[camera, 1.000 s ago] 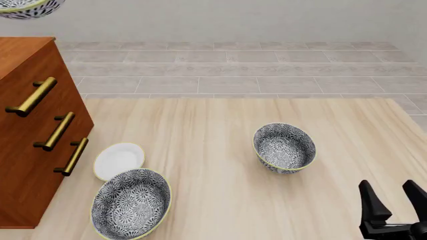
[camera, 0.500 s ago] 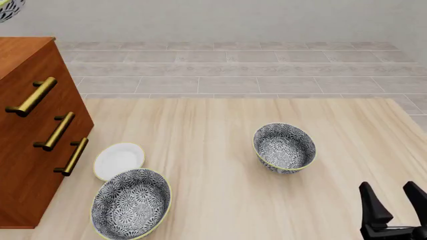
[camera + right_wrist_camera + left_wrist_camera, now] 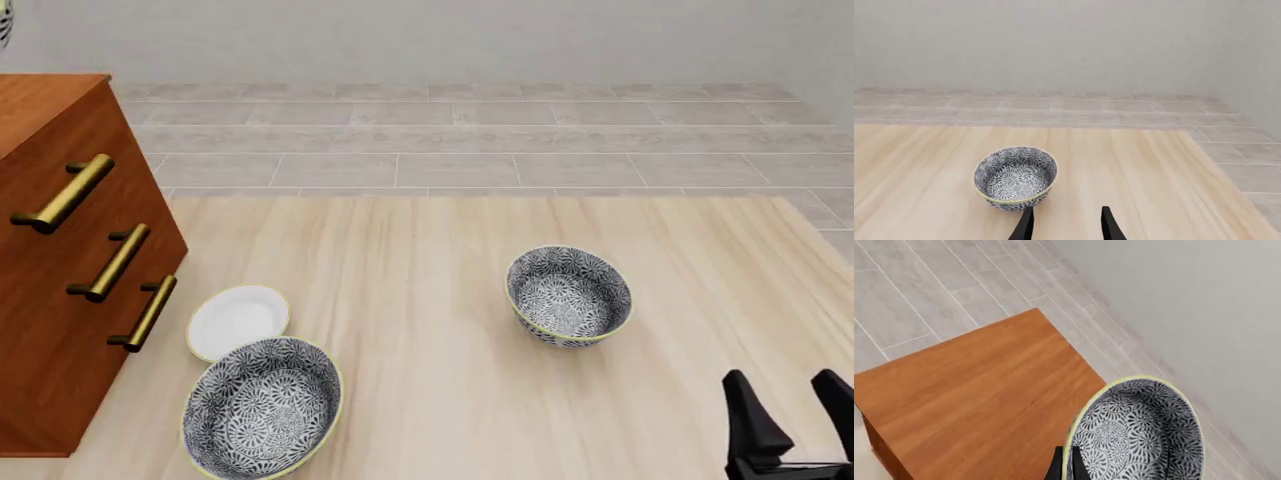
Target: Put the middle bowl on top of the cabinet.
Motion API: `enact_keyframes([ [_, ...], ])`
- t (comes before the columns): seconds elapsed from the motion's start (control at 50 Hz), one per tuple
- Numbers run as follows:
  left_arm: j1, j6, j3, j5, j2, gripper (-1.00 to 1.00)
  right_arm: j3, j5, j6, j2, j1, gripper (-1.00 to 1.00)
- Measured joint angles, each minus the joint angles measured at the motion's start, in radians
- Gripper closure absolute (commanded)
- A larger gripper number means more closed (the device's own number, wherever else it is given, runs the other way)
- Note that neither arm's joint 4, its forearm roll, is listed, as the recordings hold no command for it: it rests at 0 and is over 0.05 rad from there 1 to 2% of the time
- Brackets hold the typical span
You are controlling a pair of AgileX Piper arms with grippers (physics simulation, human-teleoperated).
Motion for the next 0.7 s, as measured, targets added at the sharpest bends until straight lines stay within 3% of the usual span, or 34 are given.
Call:
enact_keyframes([
  [0.7,0.142,-0.053,0.088,0.053,-0.022,1.0,-0.049,0.063,0.034,-0.053,0.004,-1.0],
])
